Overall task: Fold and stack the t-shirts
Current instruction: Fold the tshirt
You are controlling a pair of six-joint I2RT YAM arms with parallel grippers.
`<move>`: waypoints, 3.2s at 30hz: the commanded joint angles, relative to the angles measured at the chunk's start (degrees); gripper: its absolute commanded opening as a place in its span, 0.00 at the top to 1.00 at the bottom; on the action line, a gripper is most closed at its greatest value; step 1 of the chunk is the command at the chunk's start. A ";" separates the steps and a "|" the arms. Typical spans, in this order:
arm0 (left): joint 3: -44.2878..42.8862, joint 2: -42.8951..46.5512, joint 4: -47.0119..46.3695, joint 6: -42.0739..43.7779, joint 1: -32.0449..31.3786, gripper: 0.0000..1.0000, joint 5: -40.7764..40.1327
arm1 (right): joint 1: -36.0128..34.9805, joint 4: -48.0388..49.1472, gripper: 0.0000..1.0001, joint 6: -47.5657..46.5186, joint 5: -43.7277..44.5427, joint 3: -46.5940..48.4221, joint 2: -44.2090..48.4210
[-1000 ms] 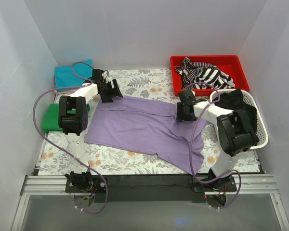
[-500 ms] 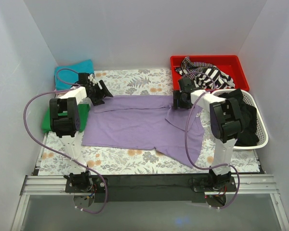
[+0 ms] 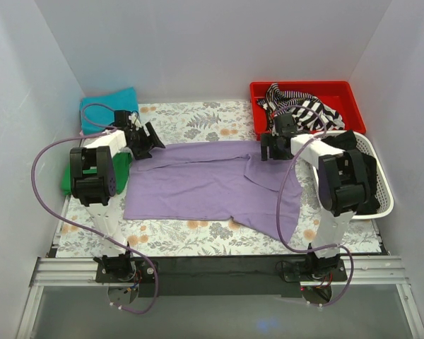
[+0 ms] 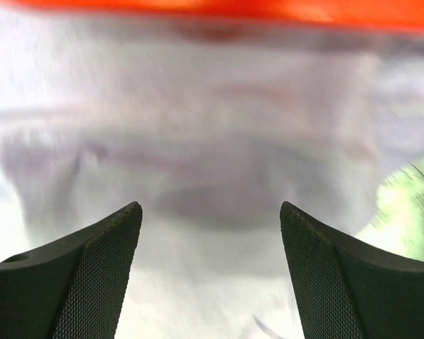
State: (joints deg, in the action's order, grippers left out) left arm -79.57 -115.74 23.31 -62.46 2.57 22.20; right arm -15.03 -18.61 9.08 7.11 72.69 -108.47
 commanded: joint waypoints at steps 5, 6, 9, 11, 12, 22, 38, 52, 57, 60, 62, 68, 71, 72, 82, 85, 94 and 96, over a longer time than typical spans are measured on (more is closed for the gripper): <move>-7.96 -0.88 2.19 2.87 0.51 0.25 -0.50 | 0.79 -1.07 0.14 -3.19 -4.39 -3.60 13.88; -9.27 -1.76 2.53 2.87 0.51 0.25 -0.31 | 0.79 -1.25 0.14 -3.19 -6.04 -3.86 15.90; -15.60 -5.45 4.54 3.22 0.42 0.24 1.18 | 0.35 -2.92 0.15 -3.28 -8.61 -5.01 20.11; -19.04 -7.38 6.39 3.04 0.51 0.24 1.45 | 0.17 -4.49 0.15 -3.28 -8.78 -6.84 22.15; -19.39 -8.78 6.57 2.96 0.51 0.24 1.79 | 0.00 -5.03 0.15 -2.76 -8.87 -7.38 24.07; -13.33 -0.38 6.22 3.48 -0.11 0.24 4.08 | -0.35 -7.32 0.14 -0.65 -8.34 -15.64 35.43; -7.36 2.19 8.16 3.75 -0.20 0.26 4.17 | -0.53 -6.96 0.15 0.76 -12.39 -16.17 32.70; -12.53 -7.91 3.76 2.43 -0.28 0.27 1.97 | -0.88 -14.96 0.16 0.85 -22.40 -25.21 44.12; -13.95 -8.01 3.67 2.34 -0.81 0.27 1.54 | -2.20 -15.66 0.18 1.46 -26.02 -30.23 48.35; -13.51 -6.34 3.50 2.08 -1.07 0.27 2.94 | -3.25 -16.46 0.21 2.43 -23.82 -32.78 49.84; -12.72 -4.67 3.06 2.34 -1.77 0.27 3.03 | -5.70 -16.37 0.21 2.78 -22.24 -34.01 50.63; -9.48 4.20 1.48 1.81 -6.43 0.26 3.21 | -21.40 -19.27 0.21 6.03 -13.37 -29.36 44.42; -7.36 9.21 1.21 1.81 -9.86 0.26 -0.13 | -28.27 -19.45 0.20 8.67 -4.35 -28.04 39.57; -5.35 11.83 0.60 1.81 -11.08 0.26 -0.48 | -30.91 -20.40 0.20 9.98 0.66 -27.08 37.82; 6.70 22.13 -1.69 1.81 -12.59 0.26 -3.12 | -42.53 -20.49 0.16 13.95 16.18 -25.76 32.27; 7.15 22.67 -1.60 2.16 -12.59 0.26 -3.30 | -44.56 -21.03 0.20 15.17 17.14 -25.58 30.42; 7.59 22.40 -1.34 2.77 -12.59 0.26 -3.65 | -50.54 -22.43 0.31 21.41 18.19 -25.84 27.08; 7.59 22.40 -1.08 2.78 -12.59 0.26 -3.74 | -50.89 -22.35 0.33 22.29 18.29 -25.66 26.29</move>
State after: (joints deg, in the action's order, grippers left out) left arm -72.42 -96.47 22.24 -60.69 -10.09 19.25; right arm -64.55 -39.55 27.20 22.63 45.76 -79.85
